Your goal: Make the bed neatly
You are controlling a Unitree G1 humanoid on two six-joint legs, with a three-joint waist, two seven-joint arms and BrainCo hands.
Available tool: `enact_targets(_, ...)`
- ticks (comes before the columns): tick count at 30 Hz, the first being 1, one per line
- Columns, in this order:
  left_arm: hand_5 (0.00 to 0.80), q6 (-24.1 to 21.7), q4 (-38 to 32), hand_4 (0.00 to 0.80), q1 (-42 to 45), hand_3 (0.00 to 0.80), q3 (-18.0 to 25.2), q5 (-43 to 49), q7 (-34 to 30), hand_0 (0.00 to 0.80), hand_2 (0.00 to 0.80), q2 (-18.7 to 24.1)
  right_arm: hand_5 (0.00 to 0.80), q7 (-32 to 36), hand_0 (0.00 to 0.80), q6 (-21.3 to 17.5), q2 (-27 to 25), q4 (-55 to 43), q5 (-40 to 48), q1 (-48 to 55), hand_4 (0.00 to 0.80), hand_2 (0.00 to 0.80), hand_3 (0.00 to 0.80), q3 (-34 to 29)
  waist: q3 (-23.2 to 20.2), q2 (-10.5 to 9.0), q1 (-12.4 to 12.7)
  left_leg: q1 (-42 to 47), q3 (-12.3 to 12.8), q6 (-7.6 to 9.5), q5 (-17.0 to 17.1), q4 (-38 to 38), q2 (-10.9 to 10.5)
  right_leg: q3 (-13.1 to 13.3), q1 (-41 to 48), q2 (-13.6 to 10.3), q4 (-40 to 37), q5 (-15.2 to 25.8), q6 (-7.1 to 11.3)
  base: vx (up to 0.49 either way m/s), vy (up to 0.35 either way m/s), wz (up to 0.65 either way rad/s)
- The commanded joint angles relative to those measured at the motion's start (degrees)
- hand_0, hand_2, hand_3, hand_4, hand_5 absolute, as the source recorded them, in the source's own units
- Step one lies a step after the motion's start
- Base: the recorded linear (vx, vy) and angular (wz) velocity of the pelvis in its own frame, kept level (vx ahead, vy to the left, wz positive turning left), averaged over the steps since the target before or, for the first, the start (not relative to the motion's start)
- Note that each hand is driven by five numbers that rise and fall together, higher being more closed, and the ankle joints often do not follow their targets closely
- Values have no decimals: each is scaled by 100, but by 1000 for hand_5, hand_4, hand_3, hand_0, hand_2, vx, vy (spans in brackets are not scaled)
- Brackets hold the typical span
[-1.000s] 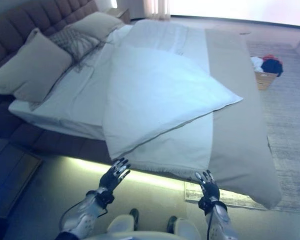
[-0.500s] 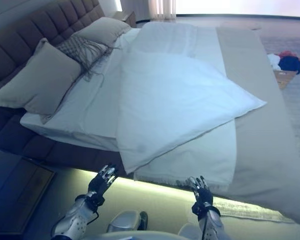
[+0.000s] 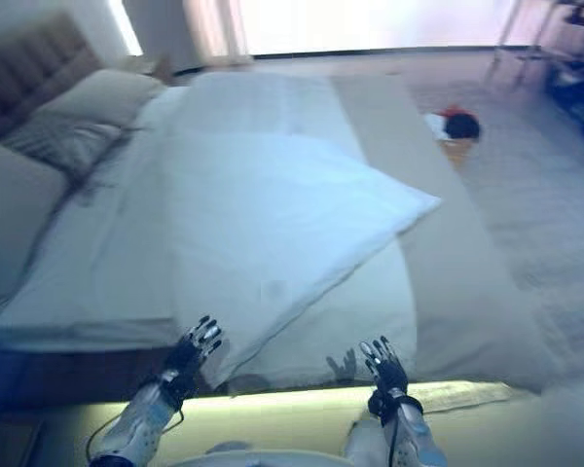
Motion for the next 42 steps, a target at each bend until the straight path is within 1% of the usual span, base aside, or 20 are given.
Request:
enact_targets(1, 0, -286, -831, 0, 255, 0, 268, -149, -341, 0, 0, 308, 0, 382, 0, -423, 103, -157, 165, -103, 0, 0, 0, -153, 187, -285, 254, -381, 106, 656, -51, 506, -868, -124, 231, -21, -1562, 1419, 277, 356, -162, 74)
enact_targets(4, 0, -326, -818, 0, 363, 0, 284, -105, -408, 0, 0, 270, 0, 507, 0, -462, 125, -14, 225, -80, 0, 0, 0, -234, 98, -316, 284, -368, 94, 585, -1, 733, -781, -141, 423, 73, -1514, 1295, 225, 374, -225, 47)
enact_targets(6, 0, -230, -779, 0, 361, 0, 286, -206, -452, 0, 0, 238, 0, 446, 0, -479, 125, -13, 187, -86, 0, 0, 0, -256, 59, -319, 276, -388, 115, 529, 109, 997, -690, -160, 490, 98, -1283, 1164, 138, 343, -226, 28)
enact_targets(8, 0, -230, -810, 0, 365, 0, 244, -156, -576, 0, 0, 243, 0, 501, 0, -516, 94, -15, 244, -68, 0, 0, 0, -285, 23, -277, 230, -451, 93, 404, 411, 1317, -601, -145, 594, 258, -1187, 912, 44, 255, -153, 58)
enact_targets(10, 0, -219, -867, 0, 351, 0, 134, -257, -555, 0, 0, 237, 0, 518, 0, -544, -21, 52, 181, -82, 0, 0, 0, -328, 17, -225, 204, -560, 196, 286, 674, 1648, -516, -272, 718, 362, -1157, 707, -55, 202, -77, 73)
enact_targets(12, 0, -165, -936, 0, 354, 0, -4, -295, -509, 0, 0, 231, 0, 478, 0, -573, -183, 76, 175, -104, 0, 0, 0, -373, 41, -180, 184, -812, 297, 99, 1024, 1933, -284, -390, 934, 401, -1204, 547, -181, 149, -13, 33)
enact_targets(13, 0, -168, -932, 0, 360, 0, -63, -269, -523, 0, 0, 224, 0, 503, 0, -572, -252, 65, 248, -129, 0, 0, 0, -388, 64, -156, 198, -961, 276, 8, 1187, 1980, -155, -445, 1030, 416, -1226, 475, -229, 108, 51, 37)
enact_targets(15, 0, -212, -921, 0, 383, 0, -157, -223, -500, 0, 0, 210, 0, 441, 0, -505, -305, -15, 336, -211, 0, 0, 0, -381, 110, -113, 253, -1141, 169, -113, 1347, 1835, 94, -528, 1142, 420, -1229, 359, -260, 117, 117, 48)
enact_targets(16, 0, -239, -896, 0, 404, 0, -180, -221, -487, 0, 0, 207, 0, 410, 0, -466, -302, -41, 368, -250, 0, 0, 0, -373, 124, -84, 282, -1137, 117, -160, 1390, 1625, 231, -549, 1178, 419, -1219, 317, -254, 139, 194, 15)
enact_targets(19, 0, -208, -811, 0, 356, 0, -222, -227, -499, 0, 0, 217, 0, 295, 0, -409, -265, -42, 678, -402, 0, 0, 0, -324, 184, 91, 451, -1200, -206, -423, 1907, 656, 780, -570, 1349, 424, -1239, 152, -213, 100, 279, -5)
enact_targets(20, 0, -206, -716, 0, 251, 0, -261, -207, -569, 0, 0, 213, 0, 236, 0, -476, -244, 17, 878, -503, 0, 0, 0, -288, 213, 160, 525, -1283, -297, -505, 2018, 347, 936, -605, 1337, 366, -1210, 97, -177, 34, 372, -10)
enact_targets(21, 0, -188, -646, 0, 139, 0, -282, -184, -646, 0, 0, 209, 0, 176, 0, -537, -232, 70, 1014, -592, 0, 0, 0, -284, 248, 215, 572, -1341, -325, -569, 2055, 174, 1020, -631, 1304, 285, -1162, 58, -143, 25, 393, -14)
enact_targets(22, 0, -159, -600, 0, 48, 0, -285, -145, -716, 0, 0, 201, 0, 95, 0, -608, -225, 123, 1094, -672, 0, 0, 0, -295, 280, 248, 605, -1377, -324, -595, 1976, 93, 1029, -650, 1253, 173, -1084, 34, -98, 51, 409, 0)
enact_targets(24, 0, -51, -518, 0, -58, 0, -253, 7, -836, 0, 0, 211, 0, -72, 0, -681, -186, 272, 1126, -816, 0, 0, 0, -356, 340, 287, 606, -1293, -165, -566, 1507, -44, 937, -661, 1135, -244, -836, 53, 96, 144, 441, -20)
enact_targets(26, 0, 17, -481, 0, 18, 0, -222, 161, -795, 0, 0, 218, 0, -156, 0, -487, 9, 429, 1041, -777, 0, 0, 0, -569, 364, 264, 590, -1190, -136, -452, 1169, 69, 730, -453, 1057, -672, -574, 162, 283, 270, 370, -33)
enact_targets(29, 0, 49, -683, 0, 279, 0, -101, 113, -668, 0, 0, 386, 0, 168, 0, -343, 82, 1018, 887, -694, 0, 0, 0, -813, 355, 175, 688, -1134, -89, -295, 840, 292, 518, -401, 1124, -1031, -651, 405, 405, 304, 201, -2)
enact_targets(32, 0, 57, -686, 0, 262, 0, -10, -154, -605, 0, 0, 591, 0, 552, 0, -208, -18, 2064, 1315, -1080, 0, 0, 0, -1223, 409, 153, 881, -1207, -110, -245, 640, 479, 465, -436, 1073, -1196, -709, 548, 526, 193, 82, 11)
enact_targets(35, 0, 19, -657, 0, 74, 0, -78, -345, -582, 0, 0, 754, 0, 695, 0, -133, -319, 2712, 1859, -1585, 0, 0, 0, -1511, 555, 194, 1096, -1626, -173, -315, 595, 749, 533, -488, 727, -1266, -587, 591, 580, -18, 15, 17)
enact_targets(38, 0, -25, -687, 0, -268, 0, -241, -777, -618, 0, 0, 951, 0, 916, 0, -170, -760, 3155, 2395, -2239, 0, 0, 0, -1729, 913, 342, 1299, -2365, -283, -462, 663, 1037, 654, -501, 15, -1420, -210, 576, 578, -287, 3, 37)
enact_targets(42, 0, -34, -728, 0, -434, 0, -462, -1087, -598, 0, 0, 1002, 0, 1260, 0, 161, -1349, 3501, 2736, -2810, 0, 0, 0, -1922, 1166, 503, 1438, -2932, -342, -544, 708, 1294, 693, -402, -668, -1582, 311, 480, 572, -144, 64, 36)
